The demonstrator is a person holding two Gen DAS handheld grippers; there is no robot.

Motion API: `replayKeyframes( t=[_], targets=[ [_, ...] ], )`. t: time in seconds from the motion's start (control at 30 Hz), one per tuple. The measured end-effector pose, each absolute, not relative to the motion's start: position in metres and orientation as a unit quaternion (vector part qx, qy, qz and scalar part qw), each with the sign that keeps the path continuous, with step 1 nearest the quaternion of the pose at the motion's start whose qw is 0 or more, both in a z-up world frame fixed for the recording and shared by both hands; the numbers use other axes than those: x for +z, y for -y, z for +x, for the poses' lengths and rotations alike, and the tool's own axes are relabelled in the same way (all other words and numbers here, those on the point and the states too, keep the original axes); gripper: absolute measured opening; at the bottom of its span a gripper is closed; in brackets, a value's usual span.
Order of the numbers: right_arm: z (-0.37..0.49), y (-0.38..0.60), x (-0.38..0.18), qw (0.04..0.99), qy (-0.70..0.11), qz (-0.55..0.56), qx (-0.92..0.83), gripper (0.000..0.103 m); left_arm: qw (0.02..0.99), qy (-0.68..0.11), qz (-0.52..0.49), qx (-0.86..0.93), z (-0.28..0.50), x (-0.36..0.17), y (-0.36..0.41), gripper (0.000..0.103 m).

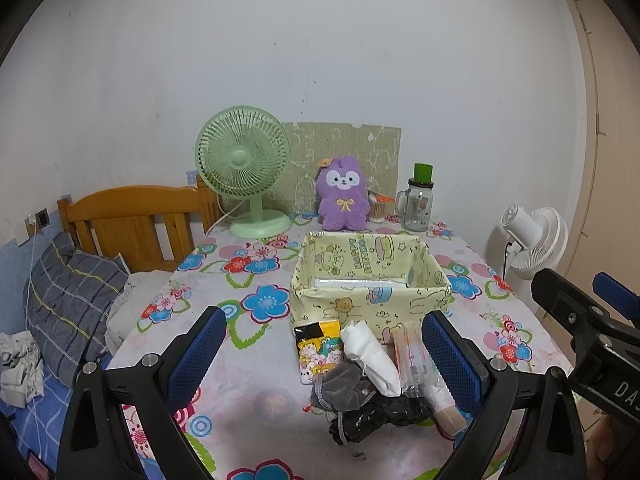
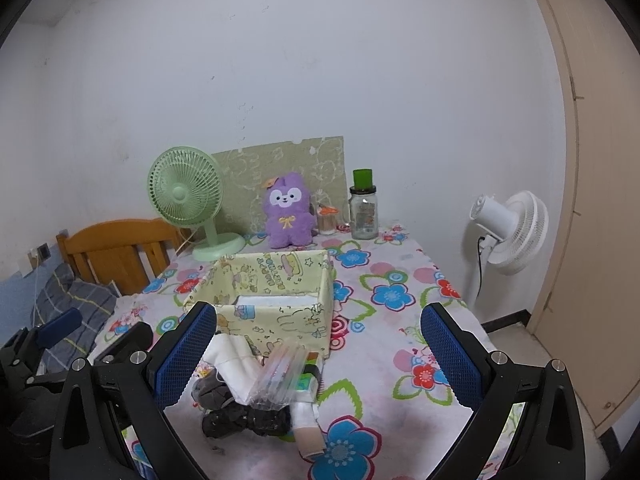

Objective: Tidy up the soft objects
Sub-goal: 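Move both tools down toward the white cloth and clear straw bag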

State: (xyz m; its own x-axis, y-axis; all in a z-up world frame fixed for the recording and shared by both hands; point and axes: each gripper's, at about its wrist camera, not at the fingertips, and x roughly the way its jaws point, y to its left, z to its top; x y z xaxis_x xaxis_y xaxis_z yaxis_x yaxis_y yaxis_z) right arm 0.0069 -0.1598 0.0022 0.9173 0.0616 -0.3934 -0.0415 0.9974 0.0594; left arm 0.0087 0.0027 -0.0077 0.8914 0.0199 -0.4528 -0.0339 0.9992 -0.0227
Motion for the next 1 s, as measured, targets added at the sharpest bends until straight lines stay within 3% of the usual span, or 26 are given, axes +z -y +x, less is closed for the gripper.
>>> replayKeyframes(
  t=[0.77,1.0],
  targets=[
    [0.055,0.146,-0.052,0.964,-0.261,0.017,0.051,0.100,0.954,-0.300,-0.010,-0.019,0.051,-0.068,0.010,0.095],
    [0.073,0.142,-0.069,0.956,-0.289,0.011,0.051,0.098,0.946,-0.324,-0.012,-0.027,0.067,-0.084,0.014,0.087]
  ],
)
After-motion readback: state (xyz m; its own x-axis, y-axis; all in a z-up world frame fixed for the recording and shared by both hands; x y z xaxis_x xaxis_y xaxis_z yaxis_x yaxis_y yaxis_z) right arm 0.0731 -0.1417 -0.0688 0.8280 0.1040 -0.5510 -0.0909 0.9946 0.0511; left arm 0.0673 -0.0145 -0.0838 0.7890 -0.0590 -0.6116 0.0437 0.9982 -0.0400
